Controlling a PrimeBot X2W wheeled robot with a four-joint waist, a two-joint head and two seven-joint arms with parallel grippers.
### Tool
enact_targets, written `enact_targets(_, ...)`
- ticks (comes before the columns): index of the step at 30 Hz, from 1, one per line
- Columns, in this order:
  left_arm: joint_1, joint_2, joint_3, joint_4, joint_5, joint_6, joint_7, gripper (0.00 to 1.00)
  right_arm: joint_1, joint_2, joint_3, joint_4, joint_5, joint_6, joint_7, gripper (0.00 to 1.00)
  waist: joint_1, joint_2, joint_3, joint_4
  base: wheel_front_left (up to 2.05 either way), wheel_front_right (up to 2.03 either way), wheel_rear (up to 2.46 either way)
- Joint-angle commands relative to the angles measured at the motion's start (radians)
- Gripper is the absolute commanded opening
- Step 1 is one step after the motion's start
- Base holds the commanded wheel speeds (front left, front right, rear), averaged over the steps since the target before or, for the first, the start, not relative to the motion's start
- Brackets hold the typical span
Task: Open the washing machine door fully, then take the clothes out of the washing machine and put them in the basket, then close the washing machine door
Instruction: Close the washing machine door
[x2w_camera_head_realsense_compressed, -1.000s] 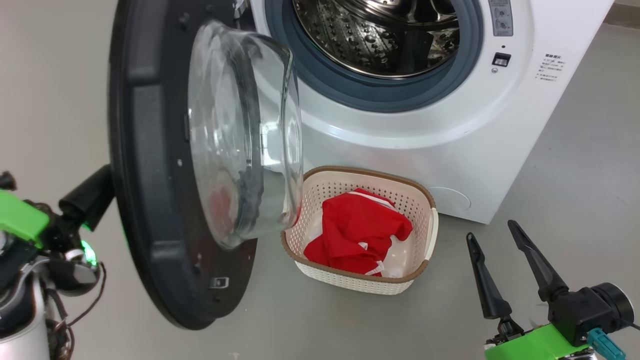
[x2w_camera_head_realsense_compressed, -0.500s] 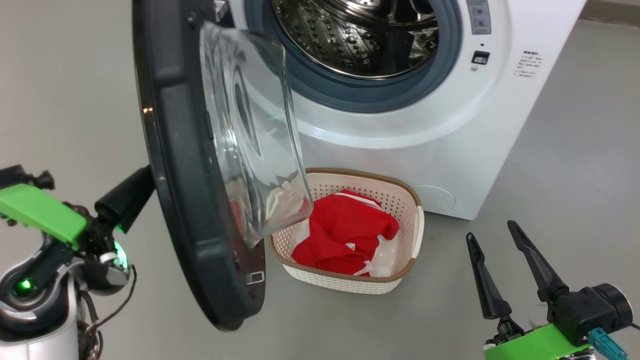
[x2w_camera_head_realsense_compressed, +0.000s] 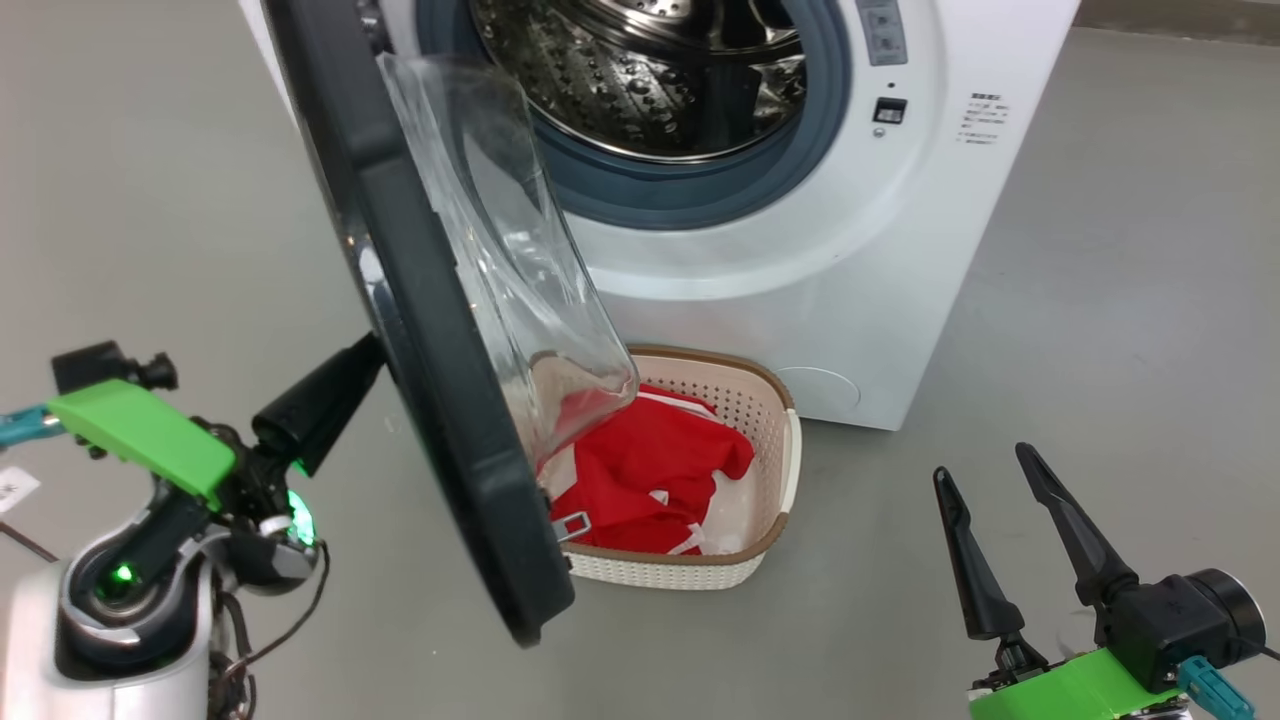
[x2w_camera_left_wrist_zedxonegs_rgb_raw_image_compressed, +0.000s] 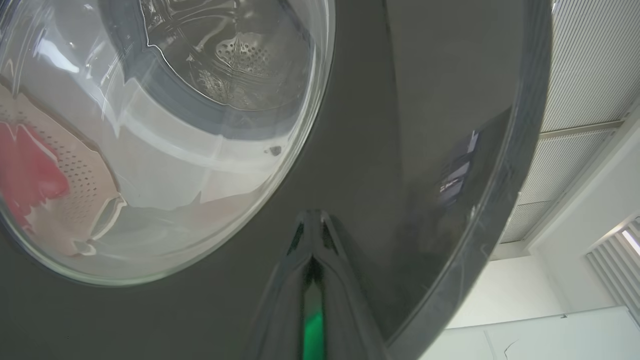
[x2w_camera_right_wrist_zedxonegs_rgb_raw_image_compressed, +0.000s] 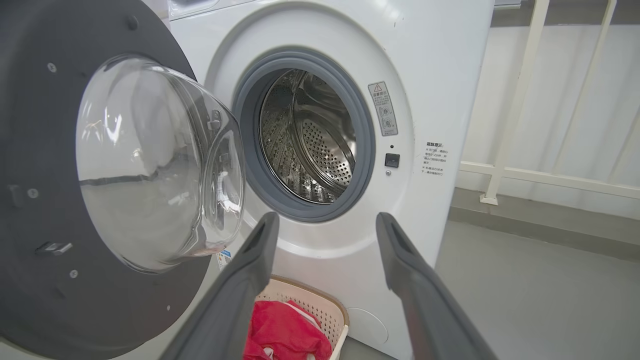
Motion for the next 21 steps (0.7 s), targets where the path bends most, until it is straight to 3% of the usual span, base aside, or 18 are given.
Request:
enact_targets(1, -0.014, 0.012, 0.012, -0.022, -0.013, -0.012, -0.005, 0.0, -0.019, -0.012, 0.024, -0.023, 0.003, 0.006, -0.006, 1.0, 0.0, 0.0, -0.002, -0.012, 0.0, 0.0, 0.0)
enact_targets(21, -0.101, 0.012, -0.087, 0.07, -0.149, -0.074, -0.123, 0.0, -0.027, -0.012, 0.024, -0.028, -0.005, 0.006, -0.006, 1.0, 0.0, 0.0, 0.033, -0.092, 0.0, 0.0, 0.0)
